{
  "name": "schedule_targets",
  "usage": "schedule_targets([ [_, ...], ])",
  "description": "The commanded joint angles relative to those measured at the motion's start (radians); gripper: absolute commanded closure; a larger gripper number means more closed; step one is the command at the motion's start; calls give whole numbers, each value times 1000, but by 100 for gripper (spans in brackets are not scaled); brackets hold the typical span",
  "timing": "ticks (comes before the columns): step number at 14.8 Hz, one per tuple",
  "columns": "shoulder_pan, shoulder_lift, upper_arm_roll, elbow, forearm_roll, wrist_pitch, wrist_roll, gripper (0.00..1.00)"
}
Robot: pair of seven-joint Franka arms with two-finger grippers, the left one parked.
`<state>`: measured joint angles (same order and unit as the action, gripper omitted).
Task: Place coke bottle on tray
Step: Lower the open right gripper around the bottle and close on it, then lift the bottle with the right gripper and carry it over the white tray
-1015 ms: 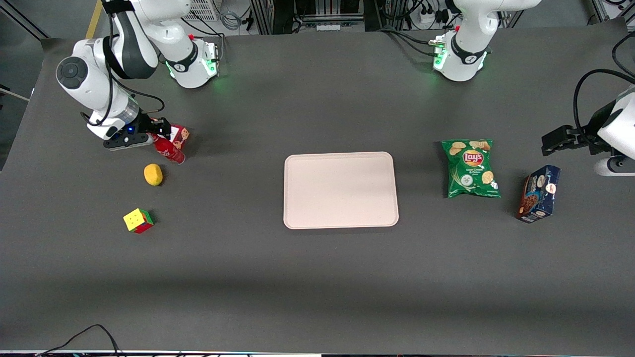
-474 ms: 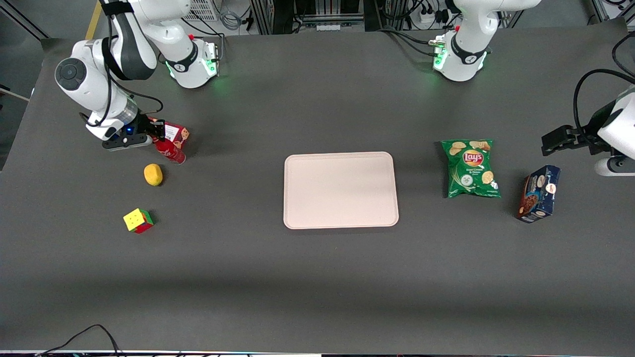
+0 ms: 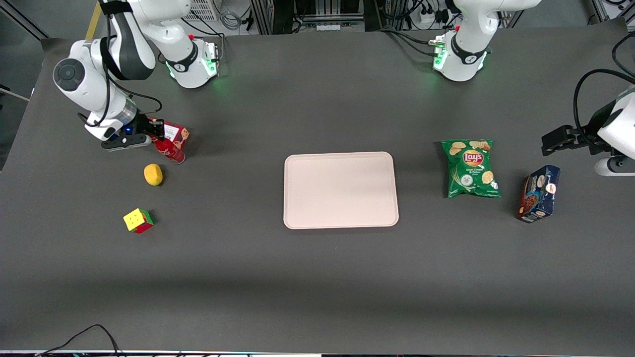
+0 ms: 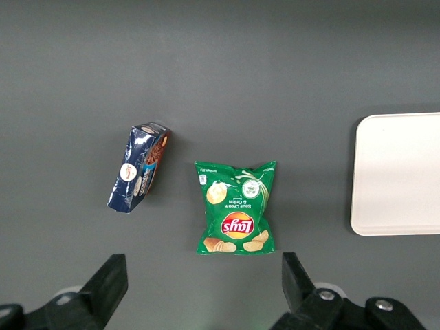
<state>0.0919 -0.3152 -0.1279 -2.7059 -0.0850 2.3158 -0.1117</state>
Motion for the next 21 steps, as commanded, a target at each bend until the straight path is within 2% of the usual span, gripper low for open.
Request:
schedule_targets([
  [1,2,-8,2,142,-9,-155,-17,100],
  [4,11,-5,16,282,1,-289,-2,100],
  [8,12,24,106,498,10,-459,61,100],
  [12,12,151,230,798,82,-657,171,100],
  [15,12,266,315,1001,102,-728,275,100],
  [17,22,356,364,1125,146,-736,375,100],
  [21,86,555,431,1326,148,-734,616,100],
])
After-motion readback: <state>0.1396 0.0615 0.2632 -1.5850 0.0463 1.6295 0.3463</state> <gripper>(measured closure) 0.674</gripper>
